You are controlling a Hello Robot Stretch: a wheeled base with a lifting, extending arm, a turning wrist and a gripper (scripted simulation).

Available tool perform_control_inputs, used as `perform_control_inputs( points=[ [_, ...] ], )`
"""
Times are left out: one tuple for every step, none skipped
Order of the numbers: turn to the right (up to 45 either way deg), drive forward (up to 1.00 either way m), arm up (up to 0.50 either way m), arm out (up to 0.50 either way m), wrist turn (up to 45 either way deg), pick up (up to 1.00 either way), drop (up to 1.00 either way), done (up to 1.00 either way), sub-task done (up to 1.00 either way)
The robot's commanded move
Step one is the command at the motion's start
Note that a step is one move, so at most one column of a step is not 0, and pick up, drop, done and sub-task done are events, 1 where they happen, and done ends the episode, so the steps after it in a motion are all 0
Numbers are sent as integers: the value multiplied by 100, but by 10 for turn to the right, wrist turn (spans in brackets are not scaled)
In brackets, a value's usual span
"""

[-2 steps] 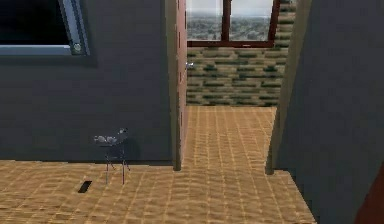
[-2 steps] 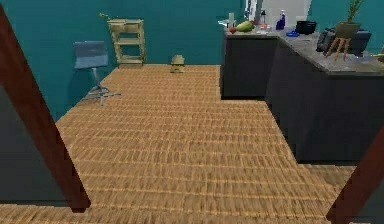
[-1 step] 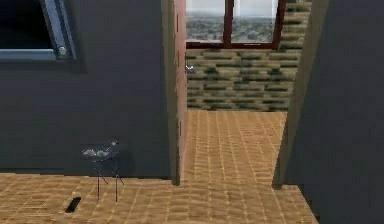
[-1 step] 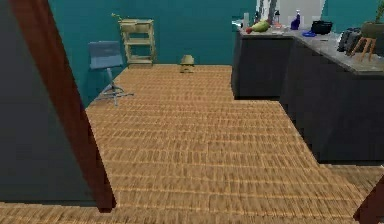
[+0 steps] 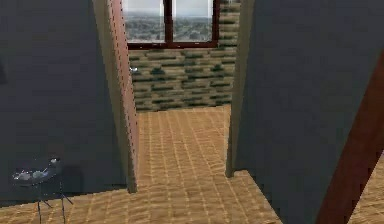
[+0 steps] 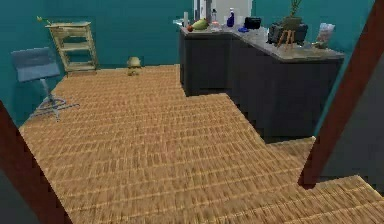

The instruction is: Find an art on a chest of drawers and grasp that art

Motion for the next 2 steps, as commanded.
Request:
perform_control_inputs(
  points=[
    [0,100,0,0,0,0,0,0,0],
    [0,35,0,0,0,0,0,0,0]
  ],
)
